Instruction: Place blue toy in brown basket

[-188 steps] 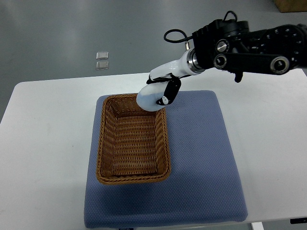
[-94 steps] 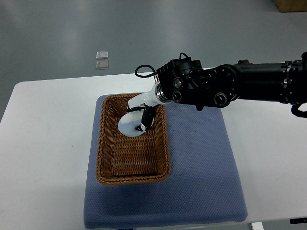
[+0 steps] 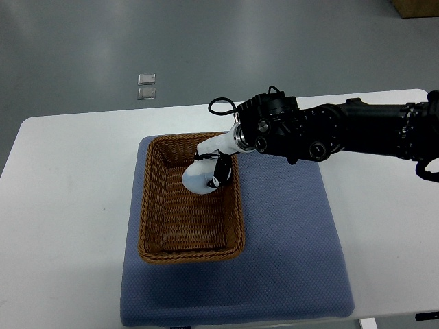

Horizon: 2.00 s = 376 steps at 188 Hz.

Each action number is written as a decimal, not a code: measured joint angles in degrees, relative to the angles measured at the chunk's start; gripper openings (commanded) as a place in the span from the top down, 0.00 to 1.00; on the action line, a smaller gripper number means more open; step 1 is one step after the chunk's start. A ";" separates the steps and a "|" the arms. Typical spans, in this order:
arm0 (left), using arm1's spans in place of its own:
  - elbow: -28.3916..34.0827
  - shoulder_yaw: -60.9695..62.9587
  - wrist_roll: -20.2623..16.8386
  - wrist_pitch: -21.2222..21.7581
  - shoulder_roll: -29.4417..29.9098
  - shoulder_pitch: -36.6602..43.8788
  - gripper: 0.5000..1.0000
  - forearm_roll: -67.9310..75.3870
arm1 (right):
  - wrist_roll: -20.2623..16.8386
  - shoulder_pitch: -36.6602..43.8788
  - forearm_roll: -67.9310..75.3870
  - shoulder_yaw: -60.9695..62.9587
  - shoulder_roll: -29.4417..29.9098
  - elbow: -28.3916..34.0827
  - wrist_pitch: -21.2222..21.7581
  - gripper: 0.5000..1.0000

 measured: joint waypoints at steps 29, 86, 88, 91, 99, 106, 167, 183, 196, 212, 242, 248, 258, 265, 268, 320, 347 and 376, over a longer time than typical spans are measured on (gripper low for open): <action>0.00 0.00 0.00 0.07 0.00 -0.01 0.00 0.00 | 0.03 0.03 0.29 0.23 0.00 -0.01 -0.01 0.46; 0.07 0.00 0.01 0.18 0.00 -0.01 0.00 0.00 | 0.12 3.84 3.36 3.11 0.00 0.04 0.67 0.35; 0.07 0.00 0.02 0.18 0.00 -0.01 0.00 0.00 | 0.12 3.99 3.51 3.32 0.00 0.06 0.74 0.35; 0.07 0.00 0.04 0.18 0.00 -0.01 0.00 0.00 | 0.12 4.30 3.80 3.72 0.00 0.11 0.86 0.35; 0.06 0.00 0.07 0.19 0.00 -0.01 0.00 0.00 | 0.12 4.92 4.34 4.37 0.00 0.22 1.04 0.35; 0.06 0.00 0.07 0.19 0.00 -0.02 0.00 0.00 | 0.12 5.39 4.78 4.75 0.00 0.32 1.16 0.35; 0.00 0.00 0.09 0.19 0.00 -0.06 0.00 0.00 | 0.23 7.28 9.27 13.18 -1.93 0.61 1.87 0.32; 0.00 0.02 0.09 0.19 0.00 -0.04 0.00 0.00 | 0.29 6.68 11.31 17.72 -5.41 0.60 1.89 0.30; -0.01 0.06 0.09 0.19 0.00 -0.04 0.00 0.00 | 0.57 5.58 13.43 20.74 -8.01 0.60 1.81 0.29; 0.00 0.07 0.09 0.19 0.00 -0.03 0.00 0.00 | 1.20 2.73 16.49 25.36 -11.91 0.46 1.43 0.28; 0.00 0.09 0.10 0.19 0.00 -0.01 0.00 0.00 | 3.31 -8.21 21.24 41.14 -19.04 0.15 1.05 0.23; 0.00 0.10 0.13 0.19 0.00 -0.01 0.00 0.00 | 3.97 -11.18 21.94 44.89 -19.95 0.08 1.03 0.21; 0.00 0.14 0.15 0.19 0.00 -0.01 0.00 0.00 | 5.20 -16.42 23.15 51.34 -20.85 0.01 1.01 0.21; -0.01 0.16 0.17 0.19 0.00 -0.01 0.00 0.00 | 6.29 -20.82 24.31 56.62 -21.01 -0.01 1.10 0.21; 0.00 0.16 0.18 0.19 0.00 -0.01 0.00 0.00 | 6.70 -22.45 24.79 58.54 -20.99 -0.01 1.14 0.21; -0.09 0.44 0.31 0.19 0.00 -0.01 0.00 0.01 | 11.29 -43.73 32.76 81.77 -12.10 -3.80 1.45 0.19; -0.16 0.52 0.41 0.19 0.00 -0.01 0.00 0.09 | 12.58 -47.29 34.20 85.13 -8.67 -6.72 1.77 0.19; -0.17 0.53 0.43 0.19 0.00 -0.01 0.00 0.10 | 16.60 -49.69 36.39 85.56 -7.50 -7.70 1.95 0.18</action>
